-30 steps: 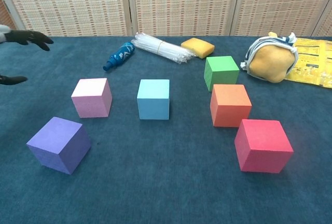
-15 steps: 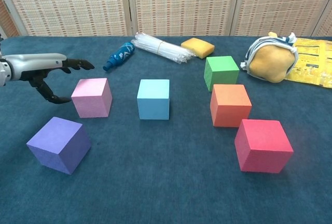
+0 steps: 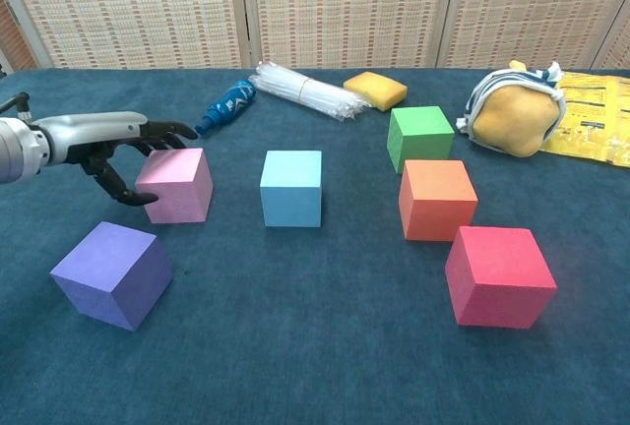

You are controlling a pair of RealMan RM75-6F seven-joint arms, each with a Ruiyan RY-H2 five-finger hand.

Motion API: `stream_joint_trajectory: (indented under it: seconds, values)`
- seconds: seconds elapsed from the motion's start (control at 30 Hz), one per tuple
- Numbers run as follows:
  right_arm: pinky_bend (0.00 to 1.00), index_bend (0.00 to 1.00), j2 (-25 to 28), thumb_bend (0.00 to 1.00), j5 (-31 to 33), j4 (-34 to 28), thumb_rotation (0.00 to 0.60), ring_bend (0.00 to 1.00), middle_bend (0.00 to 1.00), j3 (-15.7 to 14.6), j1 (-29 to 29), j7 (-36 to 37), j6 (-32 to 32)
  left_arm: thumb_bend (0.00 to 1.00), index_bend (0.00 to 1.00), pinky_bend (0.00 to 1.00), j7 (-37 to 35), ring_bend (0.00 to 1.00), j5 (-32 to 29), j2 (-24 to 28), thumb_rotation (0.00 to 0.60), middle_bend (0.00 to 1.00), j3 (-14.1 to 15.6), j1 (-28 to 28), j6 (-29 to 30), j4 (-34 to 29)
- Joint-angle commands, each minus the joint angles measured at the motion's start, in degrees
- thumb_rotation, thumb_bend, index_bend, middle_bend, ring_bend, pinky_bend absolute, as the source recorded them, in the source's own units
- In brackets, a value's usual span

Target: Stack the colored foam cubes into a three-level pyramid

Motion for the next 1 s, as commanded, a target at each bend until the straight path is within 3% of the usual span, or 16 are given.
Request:
stream_joint_trajectory:
  seconds: [0.03,0.2,1.0]
  values:
    - [0.11,0.00,0.0,0.21,0.0,0.0,0.600,0.00,0.06,0.0,-0.1,0.0,0.1,0.35,0.16,0.22,-0.9,0.21,0.1,-1.0,0.600,0.22,-0.3,-0.4,0.4,1.1]
    - [0.11,0.00,0.2,0.21,0.0,-0.2,0.600,0.00,0.06,0.0,-0.2,0.0,0.5,0.35,0.25,0.30,-2.0,0.31,1.2,-1.8,0.600,0.33,-0.4,-1.0,0.9,1.8]
    - [0.11,0.00,1.7,0.21,0.3,-1.8,0.600,0.00,0.06,-0.2,-1.5,-0.5,2.2,0.35,0.24,0.28,-2.4,0.29,3.8,-5.3,0.600,0.32,-0.5,-5.6,0.6,3.5]
